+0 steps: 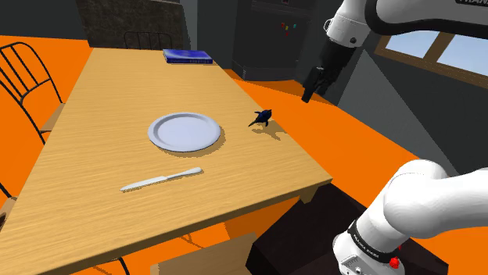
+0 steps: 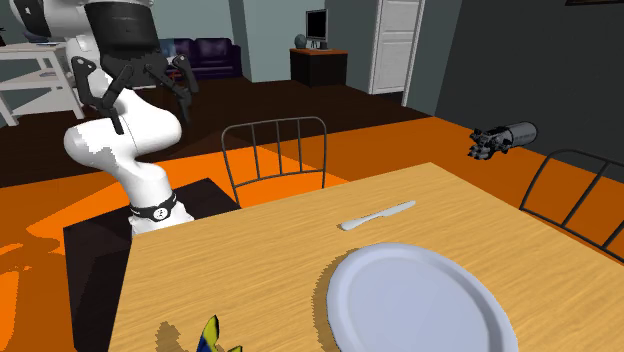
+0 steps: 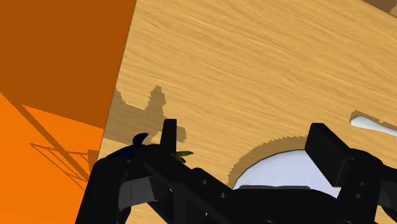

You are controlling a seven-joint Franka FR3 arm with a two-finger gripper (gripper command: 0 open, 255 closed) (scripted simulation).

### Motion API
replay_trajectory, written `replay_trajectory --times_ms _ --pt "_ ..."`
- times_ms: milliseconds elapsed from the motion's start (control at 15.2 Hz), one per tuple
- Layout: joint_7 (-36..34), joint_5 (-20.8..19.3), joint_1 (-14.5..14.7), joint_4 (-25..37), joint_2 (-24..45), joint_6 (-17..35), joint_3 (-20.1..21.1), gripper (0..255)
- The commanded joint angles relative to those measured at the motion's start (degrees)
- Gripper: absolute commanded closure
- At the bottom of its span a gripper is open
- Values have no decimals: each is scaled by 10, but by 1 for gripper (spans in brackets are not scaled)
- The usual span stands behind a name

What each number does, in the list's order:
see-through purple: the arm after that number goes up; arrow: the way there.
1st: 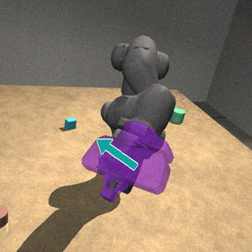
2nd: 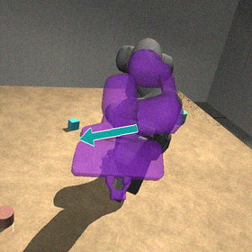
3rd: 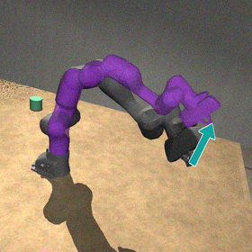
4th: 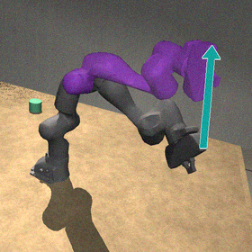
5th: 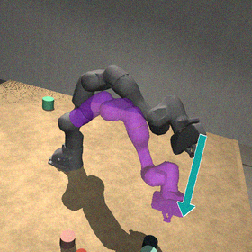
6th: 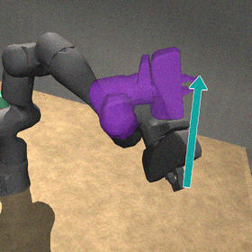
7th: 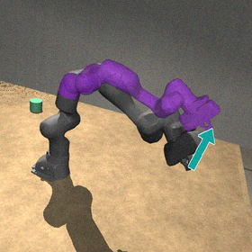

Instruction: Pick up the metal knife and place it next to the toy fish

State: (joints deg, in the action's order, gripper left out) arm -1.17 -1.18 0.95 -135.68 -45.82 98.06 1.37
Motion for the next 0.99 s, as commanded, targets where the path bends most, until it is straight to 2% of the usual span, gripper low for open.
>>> replay_trajectory --times_ms 0,462,924 --pt "0 0 0 0 0 0 0 0" --pt "49 0 40 68 152 55 28 0" --pt "93 -10 74 154 297 85 62 0"
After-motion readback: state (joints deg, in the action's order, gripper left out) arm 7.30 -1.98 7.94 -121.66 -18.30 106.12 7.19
